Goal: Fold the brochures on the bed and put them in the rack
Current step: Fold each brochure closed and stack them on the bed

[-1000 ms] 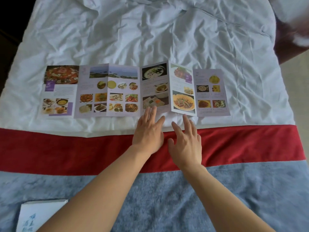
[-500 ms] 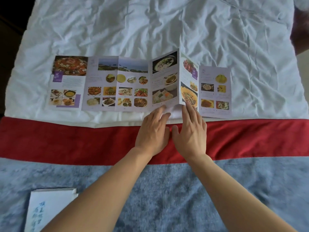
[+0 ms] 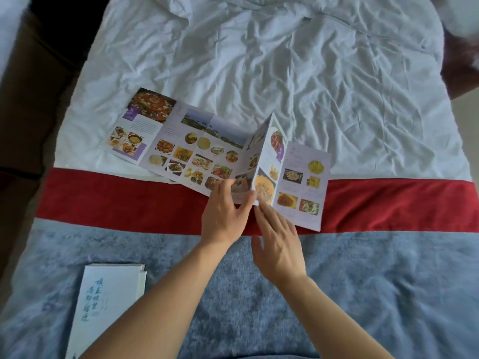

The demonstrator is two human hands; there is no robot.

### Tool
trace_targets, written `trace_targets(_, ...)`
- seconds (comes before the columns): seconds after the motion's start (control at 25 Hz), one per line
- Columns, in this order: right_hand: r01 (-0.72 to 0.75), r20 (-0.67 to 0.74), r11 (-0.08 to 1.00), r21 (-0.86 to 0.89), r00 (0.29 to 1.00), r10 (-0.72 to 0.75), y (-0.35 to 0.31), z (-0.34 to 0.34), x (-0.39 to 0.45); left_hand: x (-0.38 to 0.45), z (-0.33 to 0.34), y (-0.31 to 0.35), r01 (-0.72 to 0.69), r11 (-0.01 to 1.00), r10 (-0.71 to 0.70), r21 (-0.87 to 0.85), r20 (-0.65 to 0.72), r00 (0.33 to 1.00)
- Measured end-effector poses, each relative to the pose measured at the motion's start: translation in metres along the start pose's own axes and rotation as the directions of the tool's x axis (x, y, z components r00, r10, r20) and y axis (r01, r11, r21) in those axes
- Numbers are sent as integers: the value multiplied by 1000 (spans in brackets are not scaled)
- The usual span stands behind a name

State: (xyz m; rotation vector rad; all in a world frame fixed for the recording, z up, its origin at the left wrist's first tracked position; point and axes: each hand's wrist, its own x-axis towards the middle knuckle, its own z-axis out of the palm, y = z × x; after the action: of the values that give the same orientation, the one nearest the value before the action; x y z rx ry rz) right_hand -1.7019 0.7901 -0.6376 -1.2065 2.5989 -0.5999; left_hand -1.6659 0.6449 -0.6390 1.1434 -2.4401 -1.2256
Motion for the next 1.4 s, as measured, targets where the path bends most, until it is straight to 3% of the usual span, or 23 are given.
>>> trace_targets(0.2,47,17,997,68,999,-48,-18,5,-8,-10,-5,11,86,995,-84,55,-38,996)
trace_targets(0.32,-180,-74,971,157,978,193,-14,7,-13,-17,-7,15,81,995,-78,52,-60,995)
trace_targets(0.4,-394,-154,892,220,889,431,-6,5,-15,-22,-5,17,110,989,-110,-96,2,994)
trace_targets(0.52,-670,-142,624,403,628,766,11,-2,-17,-31,0,19,183,940,-157,-289,110,981)
trace_targets(0.6,-761,-92,504,409,515,852,21,-2,-21,-31,1,14,210,948,-189,-239,106,976)
trace_targets(0.8,-813,-17,519,264,534,845,24,11,-30,-23,-6,-27,195,978,-198,70,39,979)
trace_targets(0.92,-844,9,434,317,460,888,26,16,-26,-19,-6,-52,129,961,-143,246,39,989)
trace_targets(1.08,-809,-48,352,470,375,926,26,6,-14,-18,-6,-70,70,944,-107,322,100,989)
trace_targets(1.24,-617,-78,344,707,416,906,-1,-8,10,-20,-6,-76,15,939,-59,344,117,991)
trace_targets(1.32,-527,-97,416,741,529,843,-25,-9,22,-17,-10,-76,65,962,-97,263,111,989)
trace_targets(1.4,-481,-80,505,717,663,744,-48,-2,31,-11,-17,-71,175,983,-178,46,77,981)
